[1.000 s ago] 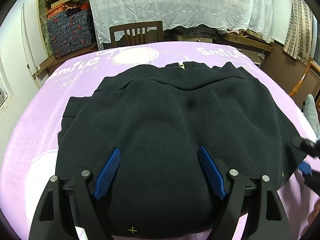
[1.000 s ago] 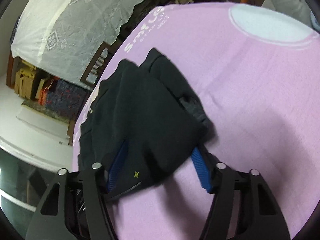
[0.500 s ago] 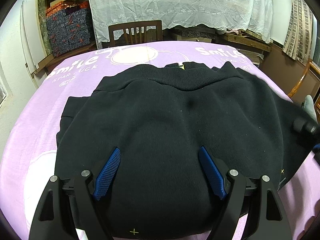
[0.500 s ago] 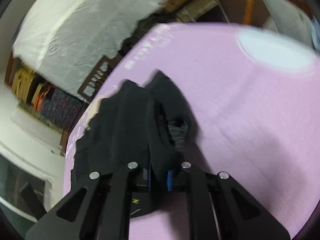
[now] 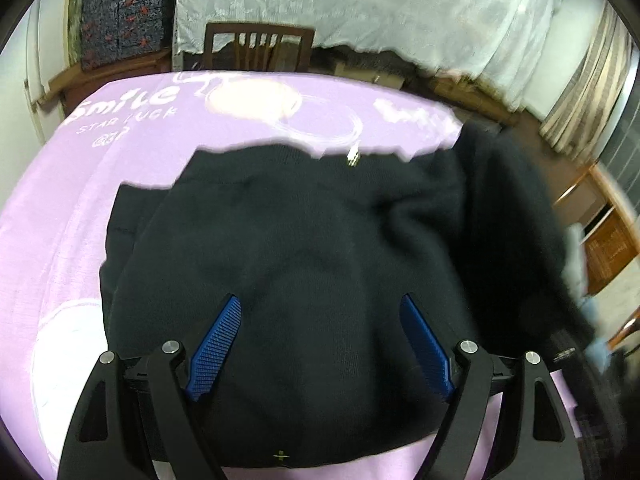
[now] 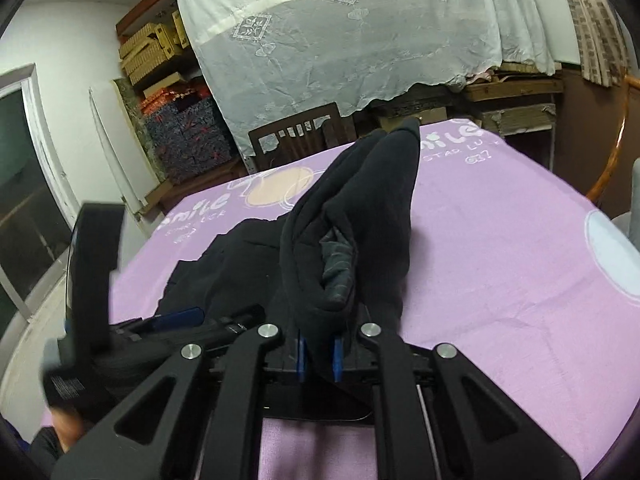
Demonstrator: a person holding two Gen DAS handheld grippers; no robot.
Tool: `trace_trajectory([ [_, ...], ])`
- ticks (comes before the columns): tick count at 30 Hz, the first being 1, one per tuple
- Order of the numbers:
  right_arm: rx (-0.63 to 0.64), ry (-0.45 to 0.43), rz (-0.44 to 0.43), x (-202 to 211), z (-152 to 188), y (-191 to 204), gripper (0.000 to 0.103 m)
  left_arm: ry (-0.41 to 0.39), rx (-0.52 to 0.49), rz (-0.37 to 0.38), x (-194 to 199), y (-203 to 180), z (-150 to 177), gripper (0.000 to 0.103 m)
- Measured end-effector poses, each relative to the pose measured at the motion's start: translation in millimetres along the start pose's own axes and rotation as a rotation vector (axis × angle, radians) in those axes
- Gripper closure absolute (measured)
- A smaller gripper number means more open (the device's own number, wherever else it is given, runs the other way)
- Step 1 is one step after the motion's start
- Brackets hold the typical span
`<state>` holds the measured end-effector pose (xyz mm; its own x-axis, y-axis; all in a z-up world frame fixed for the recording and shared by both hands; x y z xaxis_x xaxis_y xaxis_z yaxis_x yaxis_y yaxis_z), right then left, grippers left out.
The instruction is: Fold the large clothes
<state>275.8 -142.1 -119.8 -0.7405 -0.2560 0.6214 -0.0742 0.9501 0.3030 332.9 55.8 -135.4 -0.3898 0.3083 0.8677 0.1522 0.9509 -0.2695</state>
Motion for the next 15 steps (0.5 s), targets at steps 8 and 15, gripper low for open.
trace_trajectory([
  [8,0.015,0.0,-0.045,3.5,5.6,-2.8,0.094,0.028,-0.248,0.083,25.8,-97.3,-59.4,0.008],
  [15,0.042,0.0,-0.041,2.3,8.6,-0.7,0.094,0.246,-0.395,0.013,-35.5,-147.8,-84.5,0.016],
])
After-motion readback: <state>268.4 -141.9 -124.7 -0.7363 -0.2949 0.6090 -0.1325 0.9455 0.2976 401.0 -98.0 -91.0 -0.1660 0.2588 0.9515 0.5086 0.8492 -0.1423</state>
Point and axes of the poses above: each gripper's, at about its wrist camera, not at the fingertips, and x roughly against the way its jaws point, y to its left, z to its underside, the point moved 4 cm from there along -x, roughly the way its jaws point, and after that the axes turned 8 degrees about y, right-handed, at the moved point
